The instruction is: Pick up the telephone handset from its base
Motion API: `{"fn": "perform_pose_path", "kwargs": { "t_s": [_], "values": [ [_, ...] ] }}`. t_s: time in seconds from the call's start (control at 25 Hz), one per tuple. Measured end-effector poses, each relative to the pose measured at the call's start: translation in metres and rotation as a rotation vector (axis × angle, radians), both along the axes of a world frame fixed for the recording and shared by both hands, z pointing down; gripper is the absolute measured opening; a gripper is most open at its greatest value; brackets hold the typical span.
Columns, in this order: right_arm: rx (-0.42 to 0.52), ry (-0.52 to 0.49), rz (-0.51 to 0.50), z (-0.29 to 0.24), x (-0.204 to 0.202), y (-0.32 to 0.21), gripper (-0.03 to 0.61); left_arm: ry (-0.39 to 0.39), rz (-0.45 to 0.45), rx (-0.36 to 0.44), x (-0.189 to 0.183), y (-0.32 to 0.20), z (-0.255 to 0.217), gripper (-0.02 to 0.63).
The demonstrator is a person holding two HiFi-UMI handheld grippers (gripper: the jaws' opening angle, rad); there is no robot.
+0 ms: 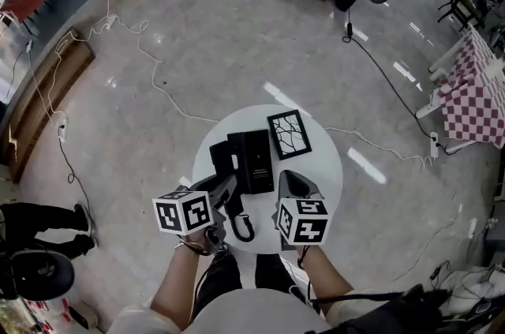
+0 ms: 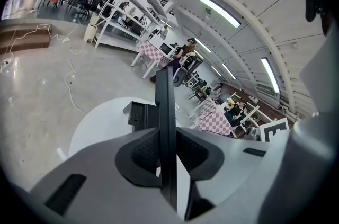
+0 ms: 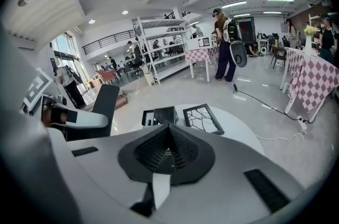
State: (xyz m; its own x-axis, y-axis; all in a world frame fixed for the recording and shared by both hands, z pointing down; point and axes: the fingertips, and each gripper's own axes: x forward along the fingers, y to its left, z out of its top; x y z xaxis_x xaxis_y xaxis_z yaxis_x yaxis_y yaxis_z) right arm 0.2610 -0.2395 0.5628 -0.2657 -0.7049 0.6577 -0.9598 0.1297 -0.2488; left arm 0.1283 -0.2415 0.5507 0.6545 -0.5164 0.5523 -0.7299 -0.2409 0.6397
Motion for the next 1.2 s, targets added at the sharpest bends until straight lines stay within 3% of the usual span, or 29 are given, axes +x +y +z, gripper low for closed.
{"fn": "perform_pose_path", "kwargs": {
  "t_s": [0.72, 0.96, 1.2],
  "values": [
    [0.259, 0.06, 0.067, -0.128, -0.012, -0.025, 0.023, -0.061, 0.032, 0.274, -0.028, -0.02, -0.124, 0.086],
    [0.285, 0.076, 0.108, -0.14, -0.029, -0.019, 0.023, -0.079, 0.057, 0.359, -0.049, -0.02, -0.149, 0.086],
    [0.267, 0.09, 0.139, -0.136, -0.047, -0.009, 0.021, -0.097, 0.066, 0.378, -0.071, -0.019, -0.15, 0.086]
  ]
}}
